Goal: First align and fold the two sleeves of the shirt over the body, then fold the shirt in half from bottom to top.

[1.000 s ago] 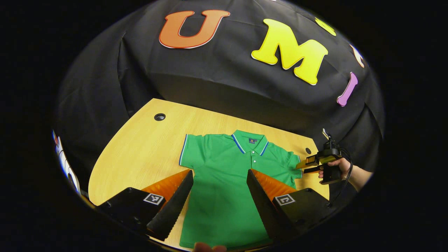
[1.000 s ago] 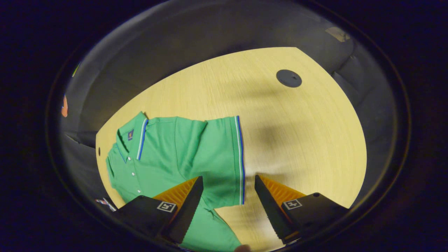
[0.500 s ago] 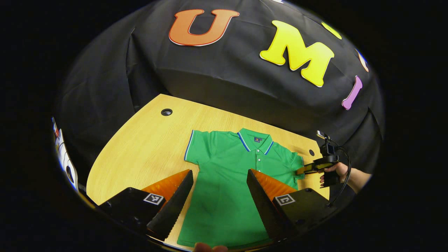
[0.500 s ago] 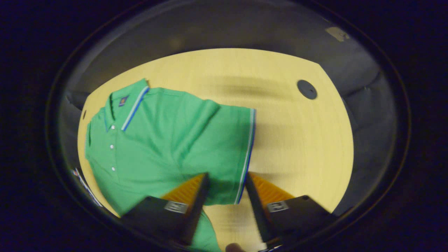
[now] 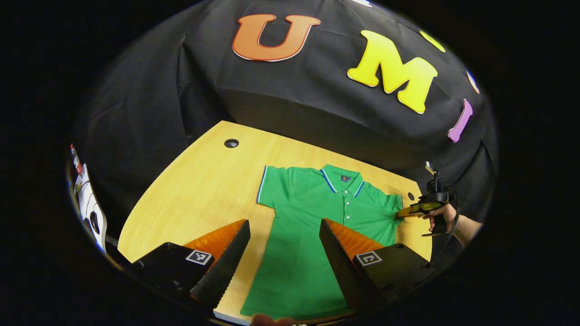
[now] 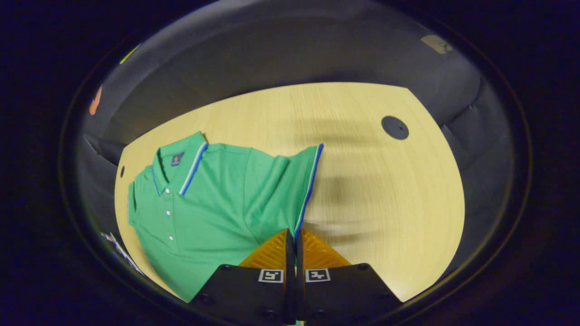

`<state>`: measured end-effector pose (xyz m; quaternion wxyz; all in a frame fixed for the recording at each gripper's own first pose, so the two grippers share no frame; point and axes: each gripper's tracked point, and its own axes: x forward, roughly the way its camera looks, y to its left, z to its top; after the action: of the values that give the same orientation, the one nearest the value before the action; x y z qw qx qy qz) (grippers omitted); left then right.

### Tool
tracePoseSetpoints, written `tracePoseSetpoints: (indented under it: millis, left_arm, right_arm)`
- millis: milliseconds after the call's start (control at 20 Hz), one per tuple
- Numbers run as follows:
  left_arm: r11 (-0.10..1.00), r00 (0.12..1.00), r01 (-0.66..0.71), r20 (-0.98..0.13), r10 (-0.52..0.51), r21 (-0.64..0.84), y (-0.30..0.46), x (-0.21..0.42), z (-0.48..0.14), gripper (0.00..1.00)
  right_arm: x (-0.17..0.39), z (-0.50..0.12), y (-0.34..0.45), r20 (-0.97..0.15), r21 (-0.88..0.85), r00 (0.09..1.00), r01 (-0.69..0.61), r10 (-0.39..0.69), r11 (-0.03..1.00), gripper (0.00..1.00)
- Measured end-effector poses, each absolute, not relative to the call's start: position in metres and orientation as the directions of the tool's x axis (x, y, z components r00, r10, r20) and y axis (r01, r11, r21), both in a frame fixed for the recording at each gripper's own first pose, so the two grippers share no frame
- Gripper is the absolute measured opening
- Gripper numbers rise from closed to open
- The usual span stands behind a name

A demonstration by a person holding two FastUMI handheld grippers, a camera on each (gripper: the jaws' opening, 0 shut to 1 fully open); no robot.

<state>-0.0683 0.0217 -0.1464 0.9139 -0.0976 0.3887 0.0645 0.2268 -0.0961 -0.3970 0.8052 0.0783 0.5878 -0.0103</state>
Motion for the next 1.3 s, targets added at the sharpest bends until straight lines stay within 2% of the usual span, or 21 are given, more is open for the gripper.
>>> tracePoseSetpoints:
  millis: [300, 550, 750, 1000, 1100, 1150, 1200, 1300]
  left_arm:
    - [0.977, 0.681, -0.173, -0.731, 0.028, -0.124, 0.022, -0.078, -0.149, 0.99]
    - [0.979, 0.675, -0.174, -0.737, 0.038, -0.109, 0.033, -0.097, -0.144, 0.99]
    - [0.977, 0.676, -0.197, -0.733, 0.075, -0.081, 0.052, -0.116, -0.138, 0.99]
    - [0.967, 0.669, -0.243, -0.735, 0.110, -0.077, 0.071, -0.138, -0.131, 0.99]
    - [0.966, 0.672, -0.248, -0.732, 0.113, -0.079, 0.072, -0.141, -0.130, 1.00]
    - [0.966, 0.676, -0.246, -0.729, 0.111, -0.081, 0.072, -0.140, -0.129, 0.99]
    - [0.966, 0.679, -0.243, -0.726, 0.107, -0.084, 0.070, -0.139, -0.131, 0.99]
    - [0.969, 0.688, -0.228, -0.720, 0.093, -0.093, 0.066, -0.135, -0.130, 1.00]
  right_arm:
    - [0.230, -0.364, -0.068, -0.934, 0.074, 0.355, 0.090, 0.037, 0.993, 0.03]
    - [0.244, -0.351, -0.004, -0.914, 0.009, 0.405, -0.074, 0.039, 0.997, 0.03]
    - [0.242, -0.376, 0.052, -0.930, 0.041, 0.359, -0.120, 0.082, 0.992, 0.04]
    - [0.226, -0.388, 0.092, -0.938, 0.127, 0.310, -0.116, 0.158, 0.985, 0.11]
    - [0.219, -0.380, 0.097, -0.934, 0.140, 0.314, -0.127, 0.174, 0.982, 0.18]
    - [0.217, -0.375, 0.098, -0.928, 0.154, 0.324, -0.123, 0.186, 0.980, 0.27]
    - [0.216, -0.367, 0.098, -0.920, 0.163, 0.340, -0.118, 0.194, 0.979, 0.24]
    - [0.211, -0.353, 0.089, -0.907, 0.152, 0.377, -0.114, 0.185, 0.982, 0.67]
